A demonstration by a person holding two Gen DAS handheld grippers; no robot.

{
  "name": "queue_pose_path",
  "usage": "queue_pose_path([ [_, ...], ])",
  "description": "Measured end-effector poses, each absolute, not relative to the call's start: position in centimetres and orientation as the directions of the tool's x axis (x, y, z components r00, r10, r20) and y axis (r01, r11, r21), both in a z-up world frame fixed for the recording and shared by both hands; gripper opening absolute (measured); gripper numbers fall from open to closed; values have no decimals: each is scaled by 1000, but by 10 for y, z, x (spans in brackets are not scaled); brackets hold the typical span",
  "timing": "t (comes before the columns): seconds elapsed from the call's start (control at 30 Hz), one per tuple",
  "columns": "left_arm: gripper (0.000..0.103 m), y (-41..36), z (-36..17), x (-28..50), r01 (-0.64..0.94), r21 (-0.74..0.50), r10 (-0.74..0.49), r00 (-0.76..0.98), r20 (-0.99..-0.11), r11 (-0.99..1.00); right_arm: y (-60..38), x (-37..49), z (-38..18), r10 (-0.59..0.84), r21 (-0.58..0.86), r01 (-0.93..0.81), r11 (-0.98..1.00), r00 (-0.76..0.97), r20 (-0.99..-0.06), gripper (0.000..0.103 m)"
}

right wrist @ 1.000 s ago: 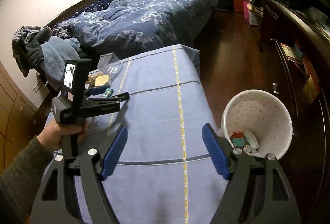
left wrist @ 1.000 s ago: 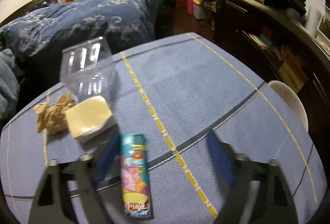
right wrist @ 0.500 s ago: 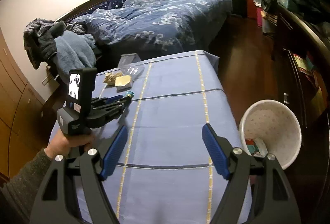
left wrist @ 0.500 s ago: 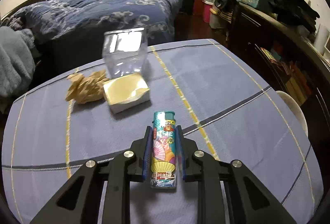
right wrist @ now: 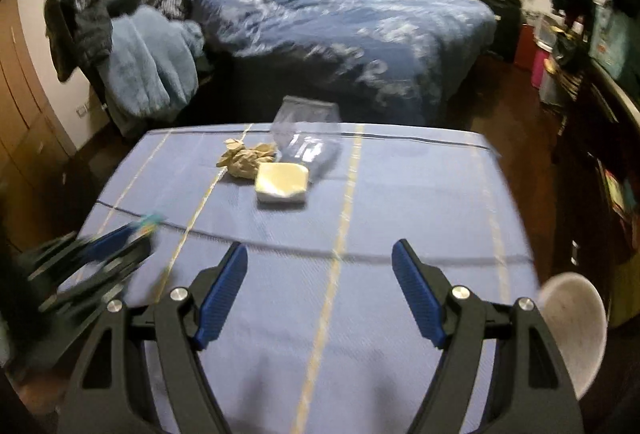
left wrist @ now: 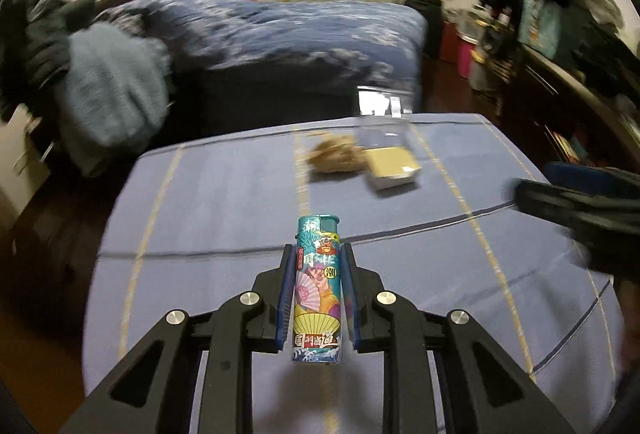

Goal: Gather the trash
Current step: 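Grasp the yellow sponge square with the right tool while the left tool holds the lighter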

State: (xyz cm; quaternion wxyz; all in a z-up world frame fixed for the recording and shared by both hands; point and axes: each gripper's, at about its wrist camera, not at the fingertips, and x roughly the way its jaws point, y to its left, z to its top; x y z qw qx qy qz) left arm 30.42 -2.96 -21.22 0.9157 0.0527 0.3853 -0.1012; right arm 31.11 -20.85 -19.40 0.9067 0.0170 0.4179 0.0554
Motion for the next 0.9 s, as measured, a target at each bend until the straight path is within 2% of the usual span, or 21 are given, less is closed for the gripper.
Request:
queue_pose_path([
  [0.2,22,7,-204,291,166,12,-110,703,-703,986,-167,388,-239,82,33,-95,995,568,-819,76],
  [0.4,22,18,-205,291,149,0,-106,701,-705,989,-152,424,-259,55,31,-54,998,540,-840,76],
  [0.47,22,19,-206,293,144,-9,-109,701,-705,990,-149,430,-260,39,17,-44,999,548,-836,73],
  [0.57,22,19,-207,295,137,-18,-110,700,-706,990,-148,434,-257,39,19,-41,999,556,-830,53],
  [0.9,22,15,-203,291,123,-16,-99,703,-704,992,-168,393,-252,38,37,-13,999,559,-828,52],
])
